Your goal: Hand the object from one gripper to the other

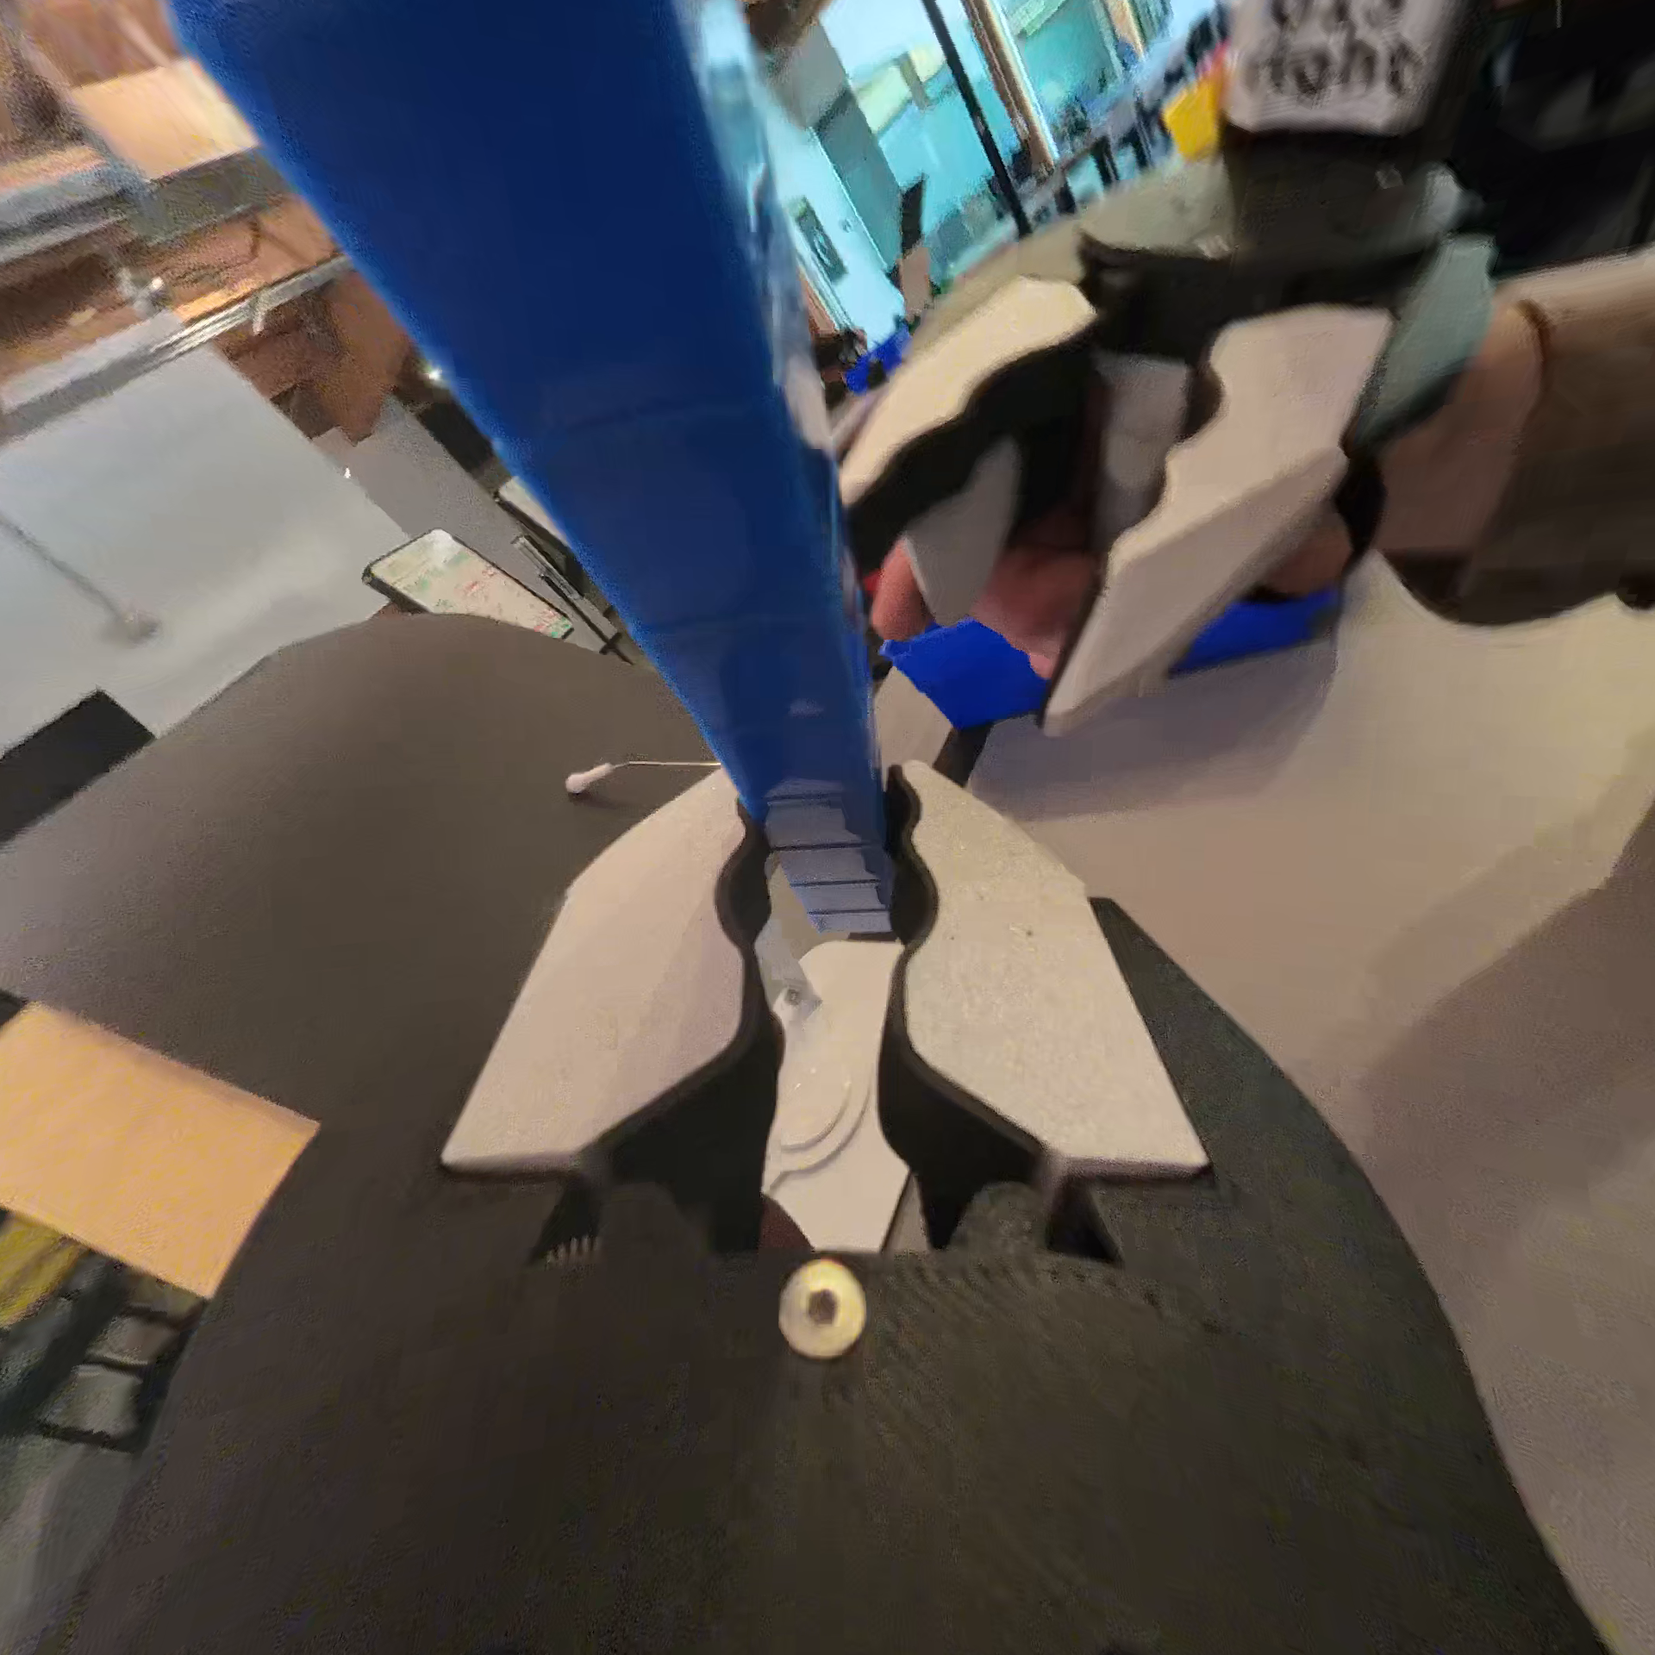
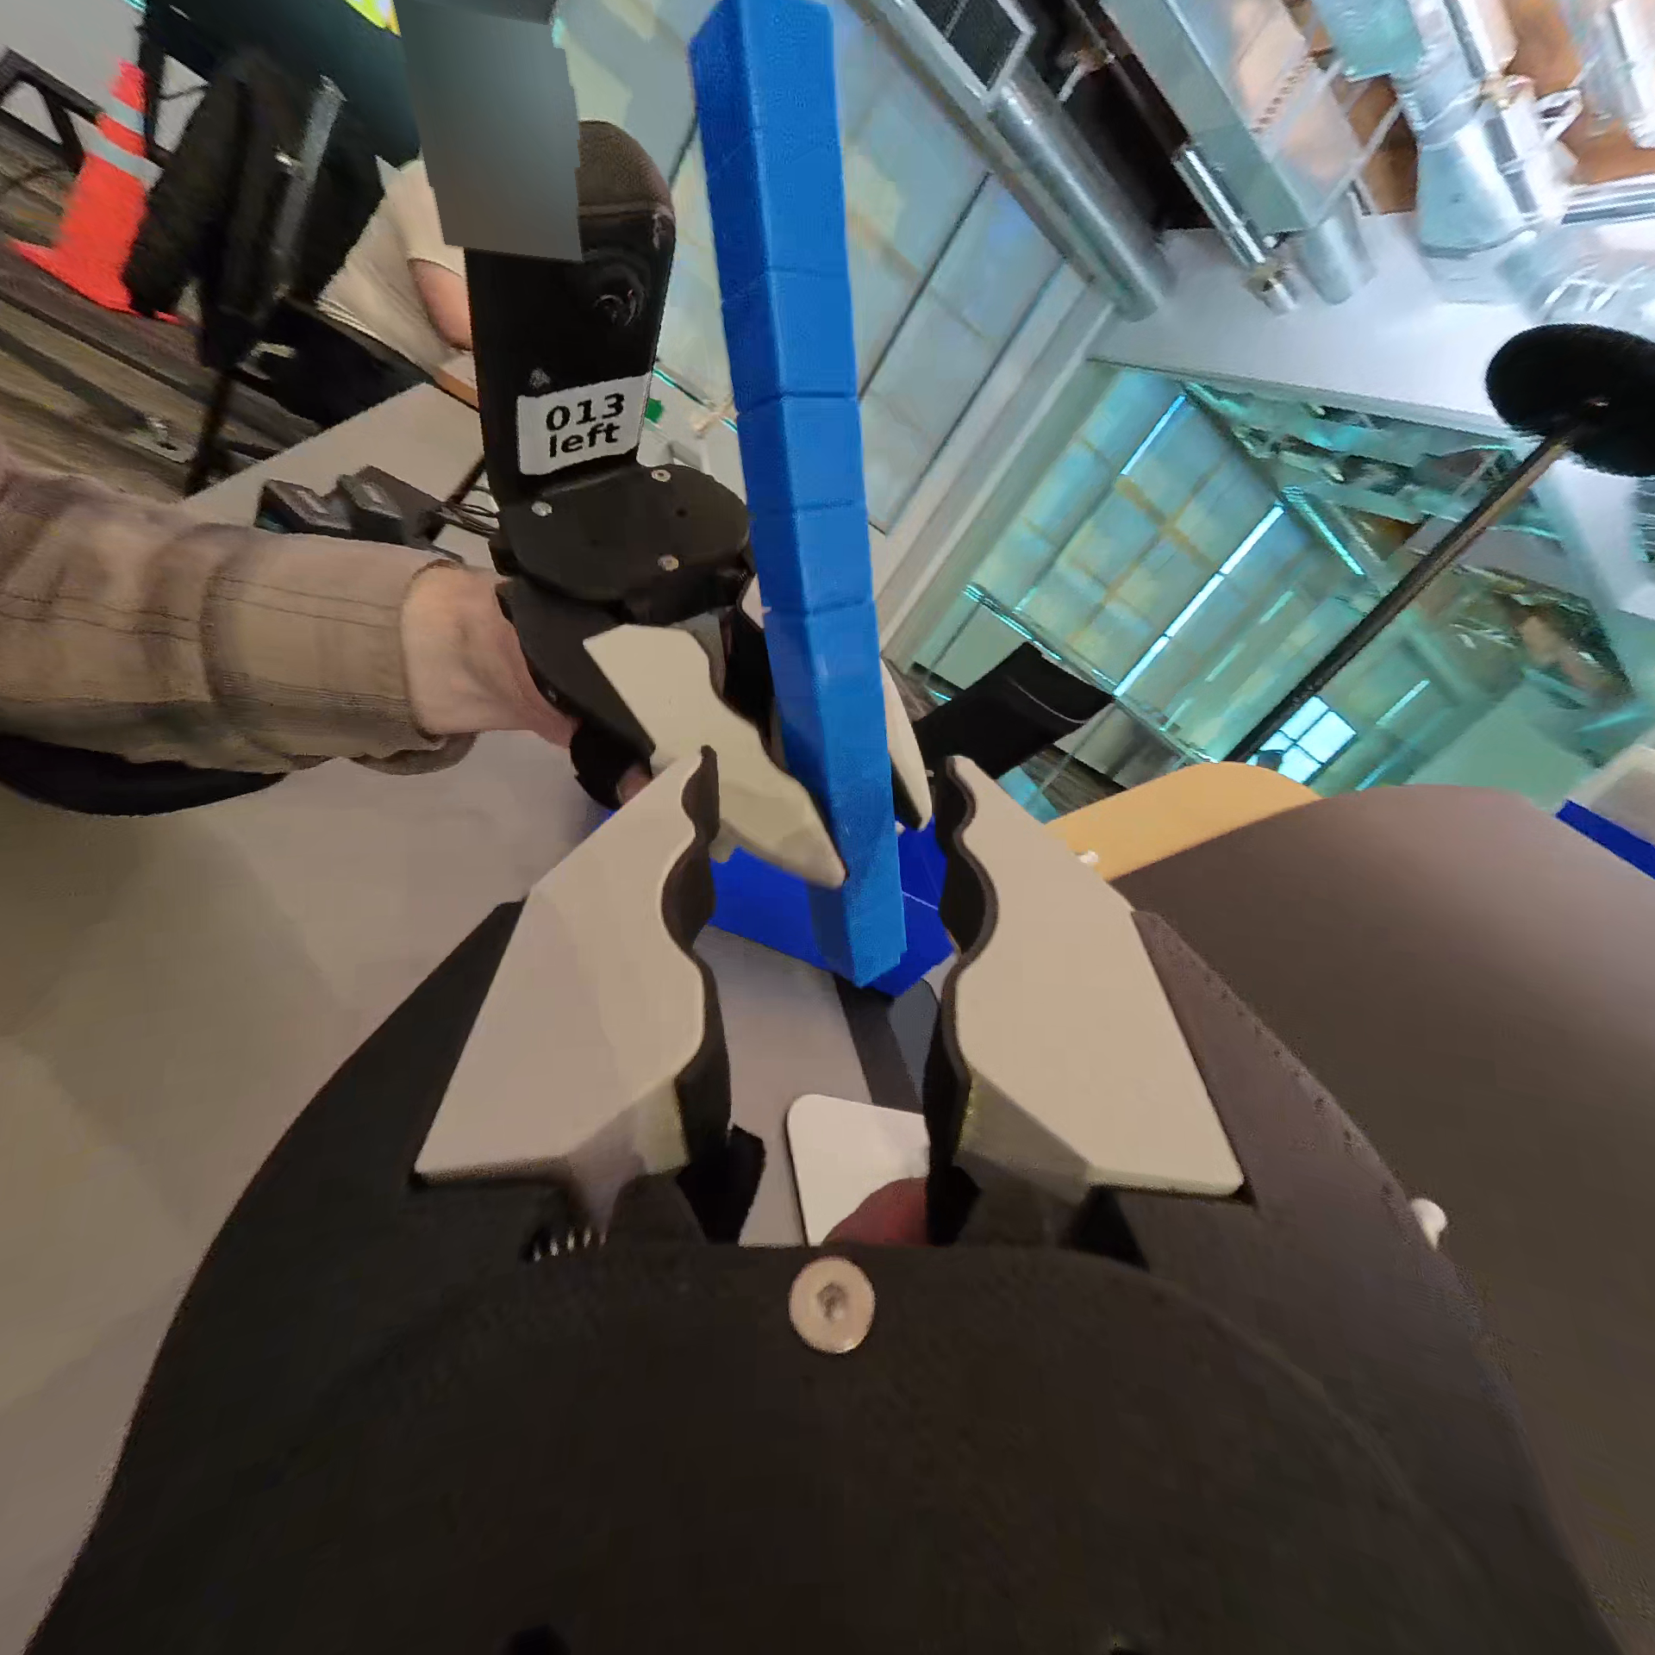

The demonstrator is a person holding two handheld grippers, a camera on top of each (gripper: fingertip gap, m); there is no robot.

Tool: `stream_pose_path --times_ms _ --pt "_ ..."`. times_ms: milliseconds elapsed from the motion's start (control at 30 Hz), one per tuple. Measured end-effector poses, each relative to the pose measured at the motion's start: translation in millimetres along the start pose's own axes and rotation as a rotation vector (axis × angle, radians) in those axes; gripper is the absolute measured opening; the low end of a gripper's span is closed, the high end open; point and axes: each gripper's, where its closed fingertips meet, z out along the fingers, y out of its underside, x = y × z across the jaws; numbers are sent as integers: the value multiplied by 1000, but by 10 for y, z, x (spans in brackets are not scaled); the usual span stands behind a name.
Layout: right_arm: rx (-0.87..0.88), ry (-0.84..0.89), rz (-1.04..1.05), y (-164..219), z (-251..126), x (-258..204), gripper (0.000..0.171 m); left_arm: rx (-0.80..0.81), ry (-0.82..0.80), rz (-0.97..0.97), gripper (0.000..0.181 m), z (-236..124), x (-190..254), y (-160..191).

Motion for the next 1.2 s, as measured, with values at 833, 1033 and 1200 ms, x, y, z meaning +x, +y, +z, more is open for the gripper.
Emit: stream_pose_path --times_ms 833,1033,1200 --pt "107 -33 25 -218 -122 -3 21 -86 54 111 50 85 192 52" --pt "246 -84 339 -407 -254 175 22 -176 -21 315 51 96 110 253" --pt "238 -114 527 -431 -310 294 21 -142 -45 394 52 64 65 287"
